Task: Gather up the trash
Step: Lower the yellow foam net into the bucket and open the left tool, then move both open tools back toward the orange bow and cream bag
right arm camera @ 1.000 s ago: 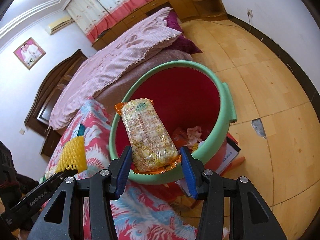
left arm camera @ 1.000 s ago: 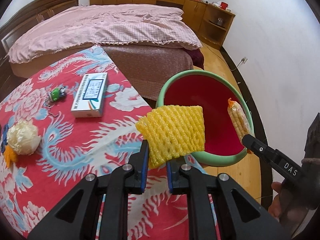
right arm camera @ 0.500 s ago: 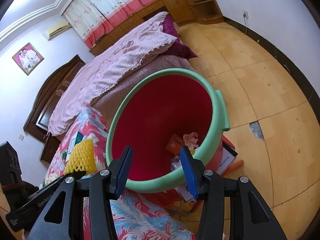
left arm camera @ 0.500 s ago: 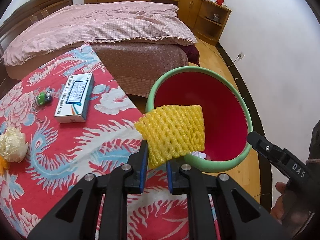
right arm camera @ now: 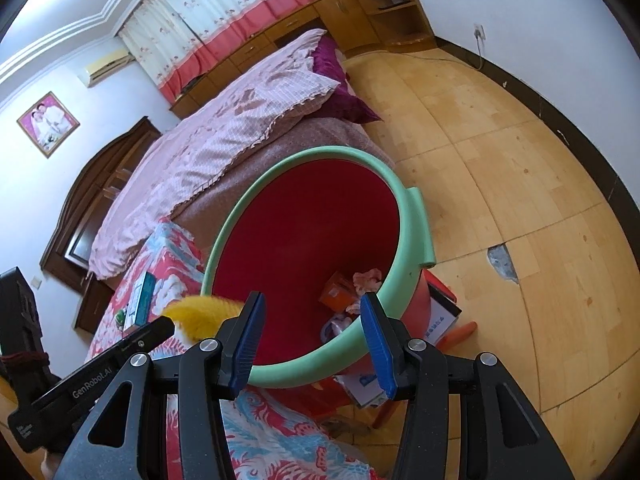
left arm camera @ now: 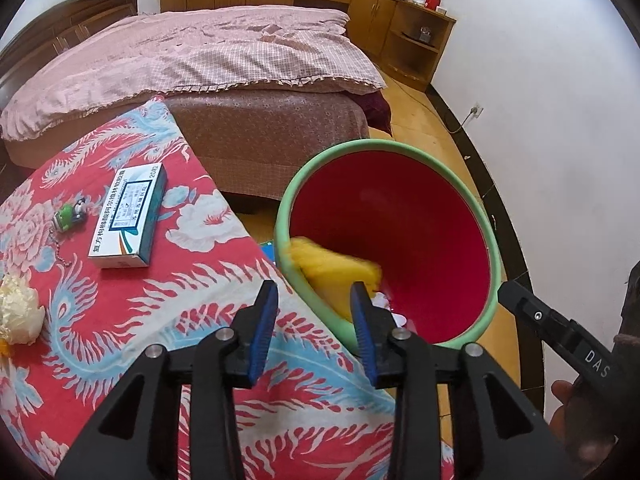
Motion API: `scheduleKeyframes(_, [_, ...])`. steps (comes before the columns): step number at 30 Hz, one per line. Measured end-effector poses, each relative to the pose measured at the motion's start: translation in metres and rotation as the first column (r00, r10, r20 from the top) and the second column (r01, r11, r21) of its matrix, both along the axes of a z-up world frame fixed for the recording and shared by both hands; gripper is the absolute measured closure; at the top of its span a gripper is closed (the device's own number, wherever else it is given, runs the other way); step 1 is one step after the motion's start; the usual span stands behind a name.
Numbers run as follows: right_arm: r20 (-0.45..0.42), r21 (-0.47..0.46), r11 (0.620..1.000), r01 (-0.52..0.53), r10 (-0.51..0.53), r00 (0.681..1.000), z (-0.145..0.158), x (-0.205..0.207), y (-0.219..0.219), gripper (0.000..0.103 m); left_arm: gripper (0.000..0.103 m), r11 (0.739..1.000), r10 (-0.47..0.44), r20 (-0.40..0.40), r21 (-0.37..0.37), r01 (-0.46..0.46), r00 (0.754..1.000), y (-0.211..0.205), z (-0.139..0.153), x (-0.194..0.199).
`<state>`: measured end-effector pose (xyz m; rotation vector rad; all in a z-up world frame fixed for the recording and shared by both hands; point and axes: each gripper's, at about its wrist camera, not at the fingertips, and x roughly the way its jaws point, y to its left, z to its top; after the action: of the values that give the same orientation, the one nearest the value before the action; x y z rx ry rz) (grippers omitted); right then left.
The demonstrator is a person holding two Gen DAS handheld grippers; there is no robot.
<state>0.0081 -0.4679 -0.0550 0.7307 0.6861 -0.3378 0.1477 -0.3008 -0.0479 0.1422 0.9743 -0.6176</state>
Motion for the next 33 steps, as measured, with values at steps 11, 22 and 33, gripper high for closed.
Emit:
scheduleKeyframes(11, [-0.007,-0.007,1.0,-0.001,0.001,1.0,0.0,0.0,0.001,0.051,0.065,0.999,0.029,-0.012,-0.013,-0.029,1.0,0.013,0.003,-0.003])
scheduleKeyframes(22, [0.0,-0.039,0.999,-0.034,0.034,0.999,0.01,0.002,0.017,0.042,0.06,0.995,0.093,-0.005,-0.026,-0.093,0.996,0.043,0.011,-0.007])
scheduleKeyframes(33, [0.001,-0.057,0.993,-0.101,0.101,0.995,0.018,0.008,0.044,0.037,0.06,0.982,0.182,0.012,-0.054,-0.181,0.983,0.088,0.025,-0.011])
